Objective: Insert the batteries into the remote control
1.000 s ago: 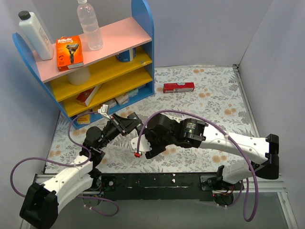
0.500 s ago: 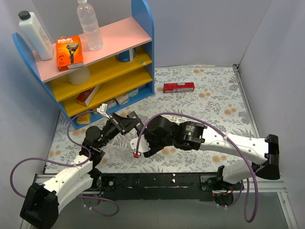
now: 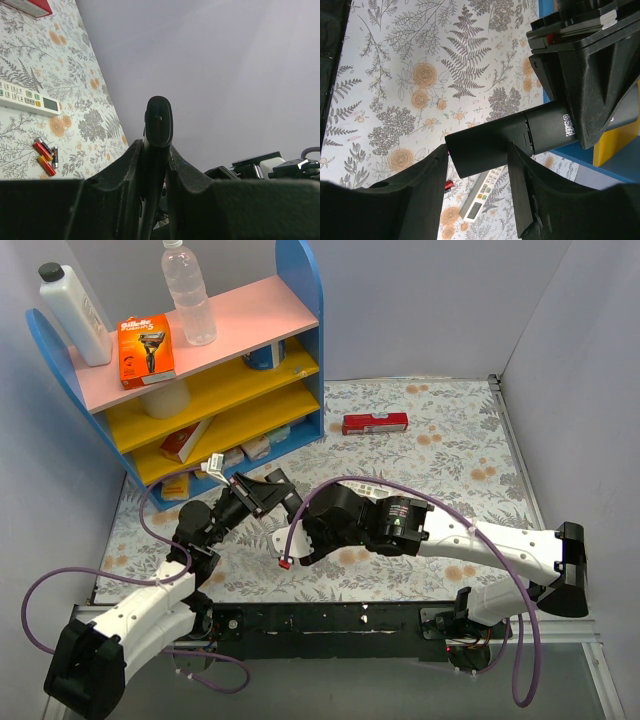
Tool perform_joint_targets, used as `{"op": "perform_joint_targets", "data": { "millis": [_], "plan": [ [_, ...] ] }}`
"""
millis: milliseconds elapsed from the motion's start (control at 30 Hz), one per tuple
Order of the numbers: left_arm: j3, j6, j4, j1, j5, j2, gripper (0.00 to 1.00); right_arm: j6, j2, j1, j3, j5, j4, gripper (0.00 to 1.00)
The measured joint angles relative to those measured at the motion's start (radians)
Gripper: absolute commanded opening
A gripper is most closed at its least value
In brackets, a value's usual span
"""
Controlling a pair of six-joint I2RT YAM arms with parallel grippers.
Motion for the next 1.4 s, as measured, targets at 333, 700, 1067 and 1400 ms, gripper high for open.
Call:
{"op": "perform_joint_targets", "data": {
  "millis": [333,700,1067,1400],
  "plan": [
    [0.024,0.029,0.001,0.009,-0.008,0.029,0.00,-0.021,0.015,-0.043,0.004,-0.021,0.016,0.55],
    [0.049,0.054,-0.001,0.009,-0.030,0.069,0.00,-0.055,0.047,-0.080,0.027,-0.043,0.010,0.55],
    [0.063,0.030,0.009,-0.013,0.008,0.090,0.00,-0.035,0.049,-0.107,0.031,-0.084,0.165,0.56],
    [0.185,0.048,-0.294,-0.032,-0.013,0.027,0.00,0.127,-0.033,-0.126,-0.002,-0.116,0.193,0.66]
  ]
}}
